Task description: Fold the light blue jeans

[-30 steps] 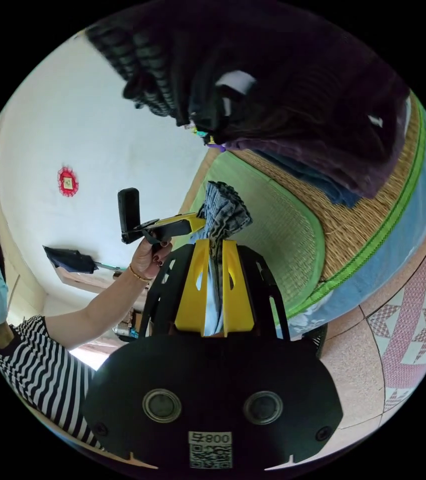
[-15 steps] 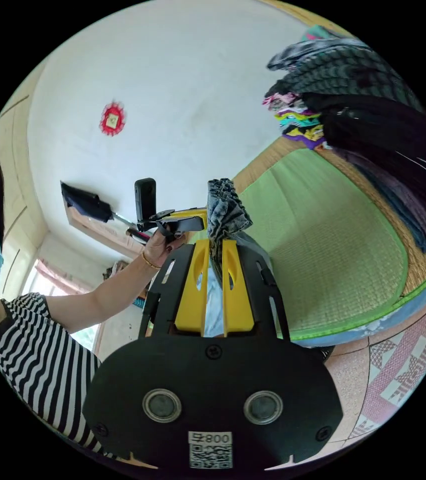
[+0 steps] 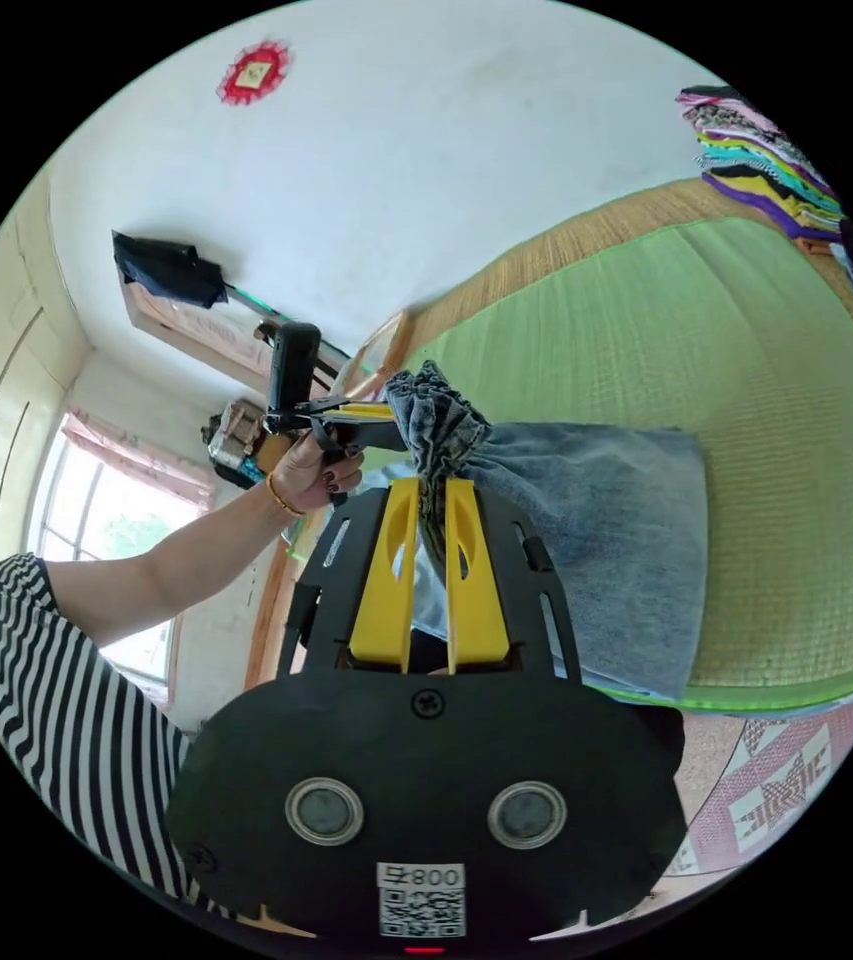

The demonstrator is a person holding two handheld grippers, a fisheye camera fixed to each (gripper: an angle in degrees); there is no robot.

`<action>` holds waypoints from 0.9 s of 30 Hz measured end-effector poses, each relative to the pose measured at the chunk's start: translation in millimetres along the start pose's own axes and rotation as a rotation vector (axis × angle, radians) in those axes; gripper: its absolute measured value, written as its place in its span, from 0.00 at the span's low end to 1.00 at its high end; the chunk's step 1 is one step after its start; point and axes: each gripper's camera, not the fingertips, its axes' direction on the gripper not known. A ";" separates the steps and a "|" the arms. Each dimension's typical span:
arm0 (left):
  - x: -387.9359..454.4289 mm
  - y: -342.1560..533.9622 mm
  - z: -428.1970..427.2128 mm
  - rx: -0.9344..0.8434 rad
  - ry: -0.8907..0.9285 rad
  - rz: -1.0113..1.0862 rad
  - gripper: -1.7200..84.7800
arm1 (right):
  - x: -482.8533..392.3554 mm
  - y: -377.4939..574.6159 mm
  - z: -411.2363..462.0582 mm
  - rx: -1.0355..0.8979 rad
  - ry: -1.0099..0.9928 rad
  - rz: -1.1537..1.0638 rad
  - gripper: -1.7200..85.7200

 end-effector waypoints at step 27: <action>14.4 165.2 -33.0 -0.005 -0.147 -0.297 0.03 | -69.3 2.3 280.3 -0.402 0.025 -0.098 0.03</action>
